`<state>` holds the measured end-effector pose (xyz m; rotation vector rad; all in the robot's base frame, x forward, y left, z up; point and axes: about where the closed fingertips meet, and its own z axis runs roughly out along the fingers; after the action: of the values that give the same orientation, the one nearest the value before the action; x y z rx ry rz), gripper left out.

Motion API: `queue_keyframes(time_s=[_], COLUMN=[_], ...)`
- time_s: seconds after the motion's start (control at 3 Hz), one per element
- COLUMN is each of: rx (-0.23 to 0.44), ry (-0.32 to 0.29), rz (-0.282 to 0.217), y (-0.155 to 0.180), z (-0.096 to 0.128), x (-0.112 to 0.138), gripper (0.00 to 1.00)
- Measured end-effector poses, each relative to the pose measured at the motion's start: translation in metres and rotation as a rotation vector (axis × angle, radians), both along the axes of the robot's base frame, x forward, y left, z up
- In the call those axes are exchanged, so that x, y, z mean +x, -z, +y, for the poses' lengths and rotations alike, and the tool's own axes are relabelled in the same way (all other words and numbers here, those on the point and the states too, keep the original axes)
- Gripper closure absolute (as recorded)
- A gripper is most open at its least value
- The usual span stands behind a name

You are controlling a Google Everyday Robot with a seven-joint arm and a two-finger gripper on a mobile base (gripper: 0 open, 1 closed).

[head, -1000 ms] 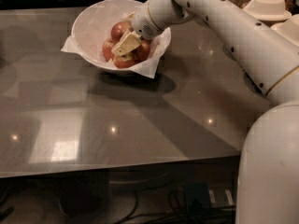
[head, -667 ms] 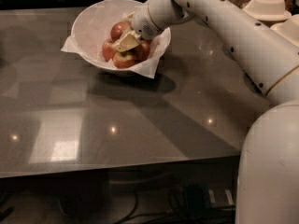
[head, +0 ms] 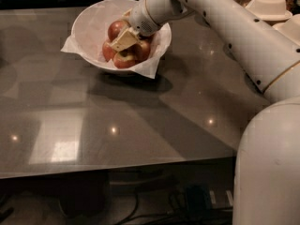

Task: Pick apple from white bowl

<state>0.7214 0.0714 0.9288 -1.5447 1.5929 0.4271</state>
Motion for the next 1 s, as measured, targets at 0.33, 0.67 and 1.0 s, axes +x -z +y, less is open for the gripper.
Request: queue_keyframes(time_s=[0.33, 0.67, 1.0], rx=[-0.014, -0.014, -0.005], ry=[-0.019, -0.067, -0.144], rz=[-0.037, -0.067, -0.091], y=[-0.02, -0.044, -0.071], z=[-0.006, -0.017, -0.034], x=[-0.003, -0.012, -0.031], gripper=[1.0, 1.0, 1.0])
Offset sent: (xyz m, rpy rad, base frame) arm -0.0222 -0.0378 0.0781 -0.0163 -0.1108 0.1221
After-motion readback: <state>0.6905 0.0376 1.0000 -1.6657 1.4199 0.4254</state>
